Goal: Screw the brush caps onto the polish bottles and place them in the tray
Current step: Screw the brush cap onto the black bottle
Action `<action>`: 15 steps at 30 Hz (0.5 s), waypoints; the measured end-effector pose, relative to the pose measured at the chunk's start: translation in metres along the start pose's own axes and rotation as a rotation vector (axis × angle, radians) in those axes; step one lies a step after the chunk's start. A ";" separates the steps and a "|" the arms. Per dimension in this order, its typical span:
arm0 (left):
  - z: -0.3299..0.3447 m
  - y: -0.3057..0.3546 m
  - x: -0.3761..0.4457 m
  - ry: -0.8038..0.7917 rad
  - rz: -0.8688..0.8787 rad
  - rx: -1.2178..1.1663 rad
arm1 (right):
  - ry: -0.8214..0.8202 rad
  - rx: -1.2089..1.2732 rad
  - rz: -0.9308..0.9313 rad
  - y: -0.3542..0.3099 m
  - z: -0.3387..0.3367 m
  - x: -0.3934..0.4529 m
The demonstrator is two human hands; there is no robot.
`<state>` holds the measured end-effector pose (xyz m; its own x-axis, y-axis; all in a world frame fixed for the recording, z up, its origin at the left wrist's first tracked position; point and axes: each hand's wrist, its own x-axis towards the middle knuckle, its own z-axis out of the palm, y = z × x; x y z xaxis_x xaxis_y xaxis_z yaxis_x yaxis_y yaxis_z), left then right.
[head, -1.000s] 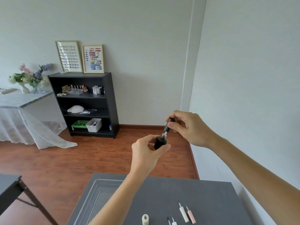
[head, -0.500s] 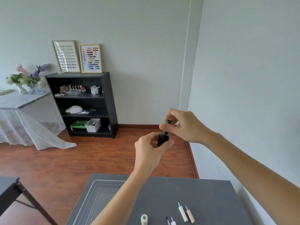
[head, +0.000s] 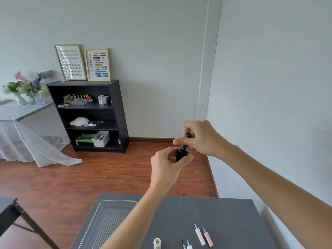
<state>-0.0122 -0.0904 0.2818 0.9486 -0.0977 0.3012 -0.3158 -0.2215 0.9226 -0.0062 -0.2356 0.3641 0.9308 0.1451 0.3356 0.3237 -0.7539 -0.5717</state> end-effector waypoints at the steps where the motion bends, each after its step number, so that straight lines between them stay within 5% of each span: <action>1: 0.000 0.000 -0.001 -0.004 -0.001 -0.002 | -0.005 -0.034 -0.006 0.000 0.001 0.000; 6: -0.002 0.000 0.000 -0.008 0.001 -0.008 | -0.179 -0.036 -0.043 0.000 -0.015 -0.004; 15: 0.000 0.002 -0.001 -0.048 0.025 0.041 | -0.252 -0.035 -0.049 0.000 -0.034 -0.002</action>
<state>-0.0138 -0.0905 0.2837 0.9383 -0.1503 0.3115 -0.3414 -0.2579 0.9038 -0.0140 -0.2574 0.3889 0.9284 0.3343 0.1625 0.3678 -0.7633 -0.5312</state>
